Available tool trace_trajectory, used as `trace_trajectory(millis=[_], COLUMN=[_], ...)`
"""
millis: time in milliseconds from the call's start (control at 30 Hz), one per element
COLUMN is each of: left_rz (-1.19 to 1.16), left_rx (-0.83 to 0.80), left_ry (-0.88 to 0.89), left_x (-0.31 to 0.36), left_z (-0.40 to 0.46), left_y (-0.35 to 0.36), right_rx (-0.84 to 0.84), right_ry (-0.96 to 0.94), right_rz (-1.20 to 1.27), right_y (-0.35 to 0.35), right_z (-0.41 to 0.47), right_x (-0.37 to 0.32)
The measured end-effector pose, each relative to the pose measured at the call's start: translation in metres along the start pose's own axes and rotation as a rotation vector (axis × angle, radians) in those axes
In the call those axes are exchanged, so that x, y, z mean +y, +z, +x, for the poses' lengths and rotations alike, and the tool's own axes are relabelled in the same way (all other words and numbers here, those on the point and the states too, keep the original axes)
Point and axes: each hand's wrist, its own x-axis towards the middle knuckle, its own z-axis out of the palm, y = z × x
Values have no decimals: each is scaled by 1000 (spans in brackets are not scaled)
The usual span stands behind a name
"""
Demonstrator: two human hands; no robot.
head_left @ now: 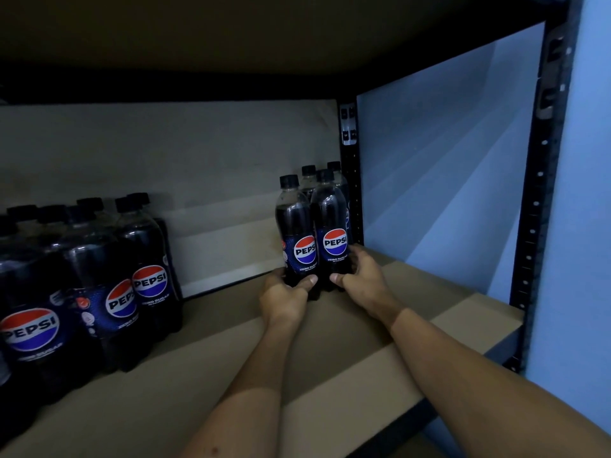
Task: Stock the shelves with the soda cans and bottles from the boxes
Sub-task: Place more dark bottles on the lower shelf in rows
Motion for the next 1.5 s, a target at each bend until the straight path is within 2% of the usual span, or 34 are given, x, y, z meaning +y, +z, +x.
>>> trace_trajectory(millis=[800,1067,1267,1500], left_rz=[33,18,39,122], left_rx=[18,-35,38,260], left_ry=[-1,-24,-137,-109], left_x=[7,11,7,1], left_z=[-7,-19,-33,-56], left_y=[-3,-15,-52,-140], right_rx=[2,31,180,19], right_ry=[-2,40,156,93], right_rz=[4,-19,-186,-124], right_y=[0,0,9,72], right_z=[-3,-18,-57,-108], right_x=[-3,-11,-31,-59])
